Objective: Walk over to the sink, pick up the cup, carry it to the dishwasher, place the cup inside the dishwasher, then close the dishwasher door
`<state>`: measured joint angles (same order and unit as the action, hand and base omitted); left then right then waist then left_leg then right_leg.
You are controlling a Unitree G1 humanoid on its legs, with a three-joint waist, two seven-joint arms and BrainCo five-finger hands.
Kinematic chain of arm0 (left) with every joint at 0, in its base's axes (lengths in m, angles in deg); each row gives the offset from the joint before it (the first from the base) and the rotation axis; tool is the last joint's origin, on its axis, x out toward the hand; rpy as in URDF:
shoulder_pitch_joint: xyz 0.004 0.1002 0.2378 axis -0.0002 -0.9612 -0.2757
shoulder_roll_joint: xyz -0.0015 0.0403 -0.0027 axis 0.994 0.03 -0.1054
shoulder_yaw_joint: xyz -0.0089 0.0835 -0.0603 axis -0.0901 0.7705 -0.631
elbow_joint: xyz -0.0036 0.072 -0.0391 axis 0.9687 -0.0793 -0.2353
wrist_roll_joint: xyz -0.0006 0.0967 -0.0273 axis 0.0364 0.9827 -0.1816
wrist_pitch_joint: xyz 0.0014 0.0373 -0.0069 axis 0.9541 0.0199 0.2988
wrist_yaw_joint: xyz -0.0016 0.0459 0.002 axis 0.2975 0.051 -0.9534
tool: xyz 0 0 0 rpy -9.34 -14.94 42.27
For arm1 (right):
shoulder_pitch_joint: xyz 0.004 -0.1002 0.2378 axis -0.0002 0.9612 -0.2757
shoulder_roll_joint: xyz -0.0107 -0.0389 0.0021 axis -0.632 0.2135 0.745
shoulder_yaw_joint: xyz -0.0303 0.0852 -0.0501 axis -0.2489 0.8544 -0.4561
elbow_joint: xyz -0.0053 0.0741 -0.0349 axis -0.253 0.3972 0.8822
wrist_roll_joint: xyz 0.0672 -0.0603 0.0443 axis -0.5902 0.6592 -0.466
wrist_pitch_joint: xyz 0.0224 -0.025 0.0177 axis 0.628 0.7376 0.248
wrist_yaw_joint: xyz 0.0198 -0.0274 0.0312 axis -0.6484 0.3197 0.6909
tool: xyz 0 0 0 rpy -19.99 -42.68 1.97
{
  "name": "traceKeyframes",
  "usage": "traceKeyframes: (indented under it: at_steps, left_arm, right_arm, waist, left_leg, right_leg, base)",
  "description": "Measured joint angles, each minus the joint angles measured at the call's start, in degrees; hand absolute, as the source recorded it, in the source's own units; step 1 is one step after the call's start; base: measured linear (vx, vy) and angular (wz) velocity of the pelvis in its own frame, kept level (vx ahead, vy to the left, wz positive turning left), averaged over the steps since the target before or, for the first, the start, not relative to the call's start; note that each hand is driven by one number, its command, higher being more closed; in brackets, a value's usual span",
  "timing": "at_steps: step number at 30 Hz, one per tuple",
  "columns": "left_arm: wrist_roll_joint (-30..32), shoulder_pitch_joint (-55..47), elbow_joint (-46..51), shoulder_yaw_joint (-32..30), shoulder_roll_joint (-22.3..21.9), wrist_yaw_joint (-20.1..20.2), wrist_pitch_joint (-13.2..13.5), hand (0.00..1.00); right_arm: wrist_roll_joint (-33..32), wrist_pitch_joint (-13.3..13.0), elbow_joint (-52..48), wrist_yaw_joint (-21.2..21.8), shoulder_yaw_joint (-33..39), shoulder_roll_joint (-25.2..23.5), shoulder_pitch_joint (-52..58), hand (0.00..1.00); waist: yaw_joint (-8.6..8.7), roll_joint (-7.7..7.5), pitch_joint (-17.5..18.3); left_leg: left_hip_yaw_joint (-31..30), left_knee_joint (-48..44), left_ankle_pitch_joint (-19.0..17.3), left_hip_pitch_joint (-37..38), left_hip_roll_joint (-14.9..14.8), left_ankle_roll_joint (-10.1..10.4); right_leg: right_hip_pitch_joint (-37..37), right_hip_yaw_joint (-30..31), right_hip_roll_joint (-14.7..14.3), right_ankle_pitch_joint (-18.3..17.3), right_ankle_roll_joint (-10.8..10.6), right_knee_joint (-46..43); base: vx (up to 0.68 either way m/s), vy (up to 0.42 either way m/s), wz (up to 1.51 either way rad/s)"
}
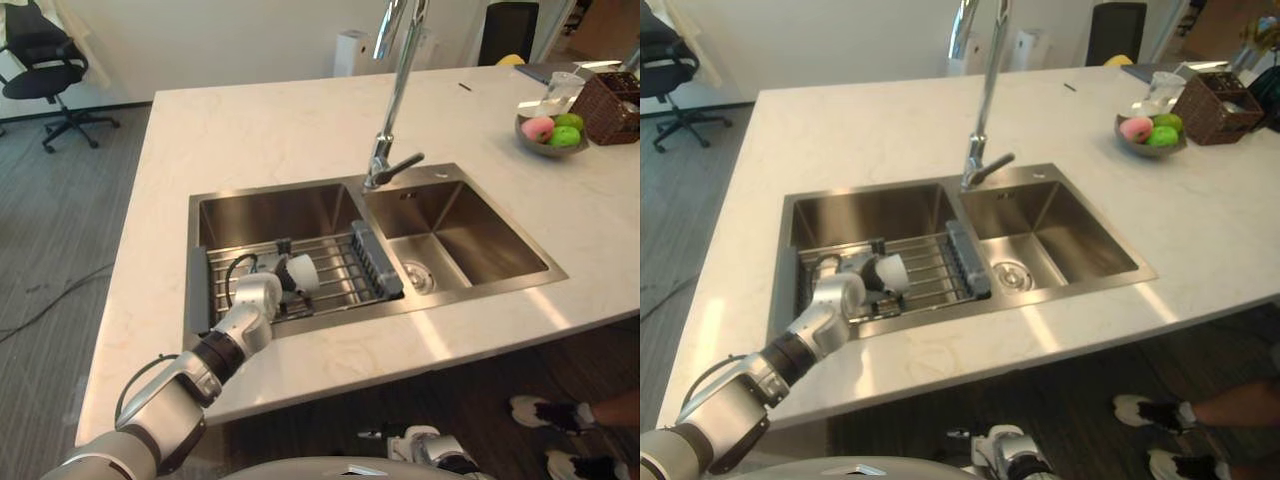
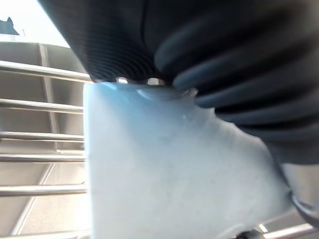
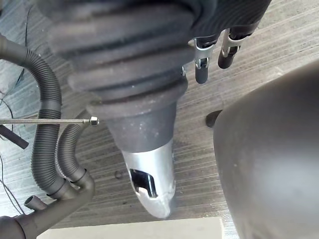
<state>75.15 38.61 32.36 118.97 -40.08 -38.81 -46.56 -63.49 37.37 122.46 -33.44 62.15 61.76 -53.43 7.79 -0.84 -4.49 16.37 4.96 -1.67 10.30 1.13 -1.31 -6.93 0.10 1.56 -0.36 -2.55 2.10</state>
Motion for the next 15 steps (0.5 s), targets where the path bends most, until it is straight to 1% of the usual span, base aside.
traceKeyframes:
  at_steps: [4, 6, 7, 9, 10, 11, 12, 13, 14, 15]
  left_arm:
    - [-1.1, 0.0, -0.9, 0.0, 0.2, -1.1, 1.5, 1.00]
    - [-4.4, 0.0, -1.4, 0.1, 0.4, -3.8, 2.8, 1.00]
    - [-5.4, 0.0, -1.5, 0.1, 0.5, -4.5, 3.1, 1.00]
    - [-11.0, 0.0, -1.3, 0.1, 1.5, -7.7, 4.5, 1.00]
    - [-12.5, 0.0, -1.0, 0.1, 1.9, -8.2, 4.8, 1.00]
    - [-16.4, -0.3, 1.0, 0.0, 2.9, -8.9, 5.1, 1.00]
    - [-18.5, -0.6, 2.4, -0.1, 3.5, -9.0, 5.3, 1.00]
    - [-23.6, -1.7, 6.9, -0.7, 5.4, -8.8, 5.5, 1.00]
    - [-26.7, -2.5, 10.1, -1.1, 5.7, -9.1, 5.8, 1.00]
    - [-28.5, -3.1, 12.7, -1.6, 6.3, -9.1, 6.0, 1.00]
  right_arm:
    - [-1.0, 0.0, 0.1, 0.1, -1.0, 0.4, 0.0, 0.00]
    - [-1.1, 0.0, 0.2, 0.1, -1.3, 0.6, 0.0, 0.00]
    - [-1.1, 0.0, 0.2, 0.1, -1.5, 0.7, -0.1, 0.00]
    - [-1.1, 0.1, 0.4, 0.1, -1.7, 0.7, -0.4, 0.00]
    - [-1.1, 0.1, 0.4, 0.1, -1.7, 0.7, -0.4, 0.00]
    - [-1.2, 0.1, 0.4, 0.0, -1.7, 0.7, -0.4, 0.00]
    - [-1.3, 0.1, 0.3, 0.0, -1.7, 0.8, -0.4, 0.00]
    - [-1.5, 0.1, 0.3, 0.0, -1.8, 0.8, -0.4, 0.00]
    - [-1.6, 0.2, 0.3, 0.0, -1.6, 0.8, 0.0, 0.00]
    - [-1.6, 0.2, 0.2, 0.0, -1.4, 0.8, 0.3, 0.00]
  waist:
    - [0.05, 0.30, 0.2]
    - [0.06, 0.54, 0.4]
    - [0.06, 0.59, 0.4]
    - [0.09, 0.68, 0.5]
    - [0.07, 0.68, 0.5]
    - [-0.01, 0.68, 0.5]
    - [-0.08, 0.68, 0.5]
    - [-0.27, 0.68, 0.5]
    - [-0.44, 0.71, 0.5]
    - [-0.73, 0.73, 0.5]
  left_leg:
    - [-0.1, 0.0, 0.0, -0.1, 0.1, 0.0]
    - [-0.3, 0.0, 0.0, -0.1, 0.2, 0.0]
    - [-0.3, 0.0, 0.0, -0.1, 0.2, -0.1]
    - [-0.7, 0.0, 0.1, -0.2, 0.3, -0.1]
    - [-0.7, 0.0, 0.1, -0.3, 0.3, -0.1]
    - [-0.8, 0.0, 0.1, -0.3, 0.3, -0.1]
    - [-0.8, 0.0, 0.1, -0.4, 0.3, -0.1]
    - [-1.0, 0.0, 0.1, -0.5, 0.3, -0.1]
    - [-1.3, 0.0, 0.2, -0.7, 0.3, -0.2]
    - [-1.6, 0.0, 0.3, -1.0, 0.3, -0.1]
  right_leg:
    - [0.0, 0.2, 0.0, 0.3, -0.1, 0.4]
    - [0.0, 0.1, 0.0, 0.3, -0.1, 0.4]
    - [-0.1, 0.0, 0.1, 0.3, -0.1, 0.5]
    - [-0.1, -0.4, 0.1, 0.3, -0.1, 0.5]
    - [-0.1, -0.4, 0.1, 0.3, -0.1, 0.5]
    - [-0.1, -0.5, 0.1, 0.3, -0.1, 0.6]
    - [-0.2, -0.6, 0.2, 0.3, -0.1, 0.6]
    - [-0.3, -0.8, 0.2, 0.3, -0.1, 0.6]
    - [-0.2, -0.6, 0.4, 0.3, -0.1, 0.6]
    - [0.0, -0.7, 0.4, 0.3, -0.1, 0.6]
  base:
    - [-0.03, -0.021, -0.03]
    - [-0.01, -0.016, 0.01]
    - [-0.02, -0.033, 0.04]
    - [-0.02, -0.033, 0.07]
    - [-0.02, -0.028, 0.07]
    - [-0.01, -0.021, 0.04]
    - [0.00, -0.032, 0.06]
    - [0.00, -0.026, 0.07]
    - [0.00, -0.023, 0.10]
    - [-0.01, -0.017, 0.15]
